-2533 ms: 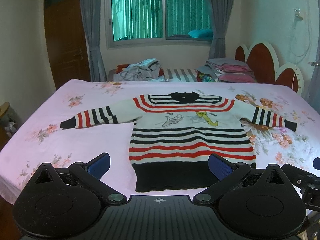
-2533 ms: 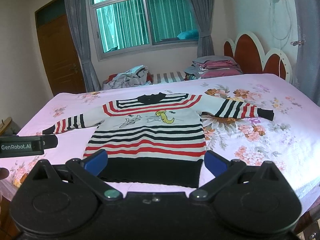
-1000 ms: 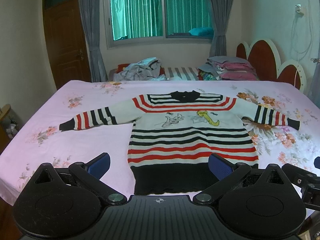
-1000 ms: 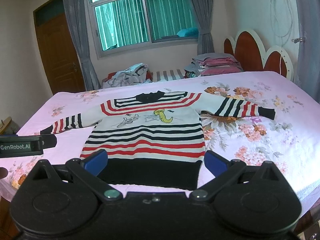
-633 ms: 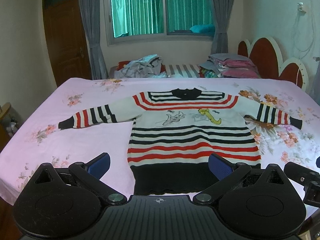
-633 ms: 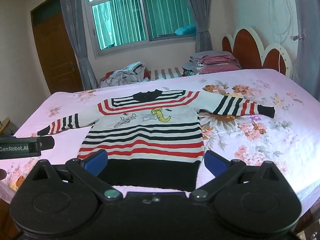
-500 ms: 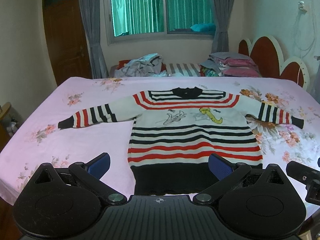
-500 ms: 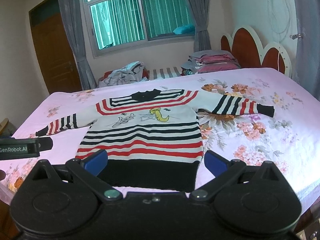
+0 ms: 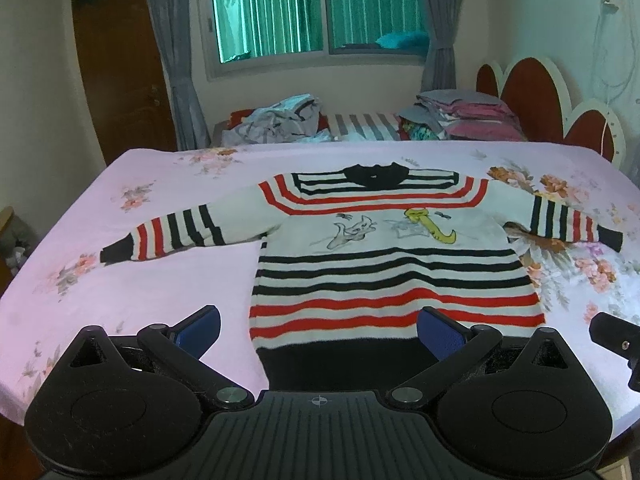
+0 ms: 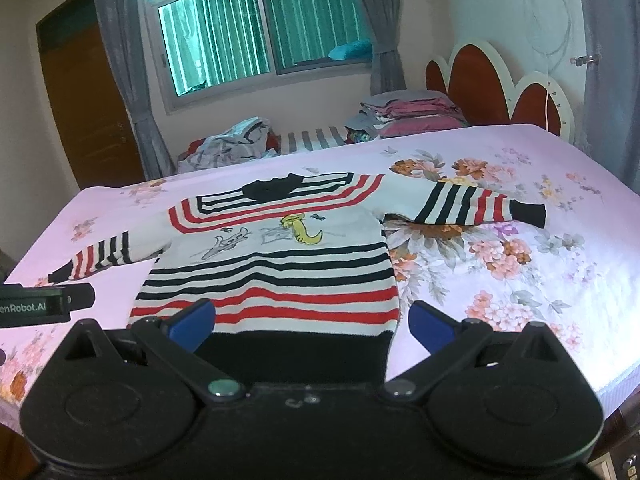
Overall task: Fold small clothes
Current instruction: 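Grasp the black sleeve cuff with the right gripper and lift it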
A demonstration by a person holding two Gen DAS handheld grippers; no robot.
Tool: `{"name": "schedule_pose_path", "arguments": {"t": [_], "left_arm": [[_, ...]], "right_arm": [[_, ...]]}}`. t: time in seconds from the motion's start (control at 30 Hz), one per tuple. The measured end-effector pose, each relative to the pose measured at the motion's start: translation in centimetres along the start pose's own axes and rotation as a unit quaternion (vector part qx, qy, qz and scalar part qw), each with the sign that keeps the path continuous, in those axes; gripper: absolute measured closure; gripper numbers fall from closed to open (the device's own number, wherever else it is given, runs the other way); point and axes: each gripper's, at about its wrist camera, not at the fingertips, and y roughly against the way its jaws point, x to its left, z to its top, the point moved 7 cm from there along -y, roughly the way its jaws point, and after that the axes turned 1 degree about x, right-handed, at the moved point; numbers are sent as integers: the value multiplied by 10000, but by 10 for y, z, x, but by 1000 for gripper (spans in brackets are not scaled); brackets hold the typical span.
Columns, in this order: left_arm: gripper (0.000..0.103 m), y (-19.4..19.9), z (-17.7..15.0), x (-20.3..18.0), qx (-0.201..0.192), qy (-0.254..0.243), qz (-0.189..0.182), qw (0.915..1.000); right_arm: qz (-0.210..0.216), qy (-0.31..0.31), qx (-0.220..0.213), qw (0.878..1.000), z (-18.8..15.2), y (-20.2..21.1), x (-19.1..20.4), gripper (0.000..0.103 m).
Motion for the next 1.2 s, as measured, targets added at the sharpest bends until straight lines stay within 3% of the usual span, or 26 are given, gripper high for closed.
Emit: {"name": "schedule_pose_path", "arguments": {"t": [0.83,1.03,1.2], "left_arm": [[0,-173,78,23,406,-168,-374,9983],[0,-204,86,14,548,-101,-362,9978],[0,-231,89,-9,600,-73,-302,9977]], "right_arm": [[-983,-625,130,9931,53,-121,-4,0],[-1137,-716,155,9908,63,-140,-31,0],[-1239,-814,223,9887,74,-165,-77,0]]}}
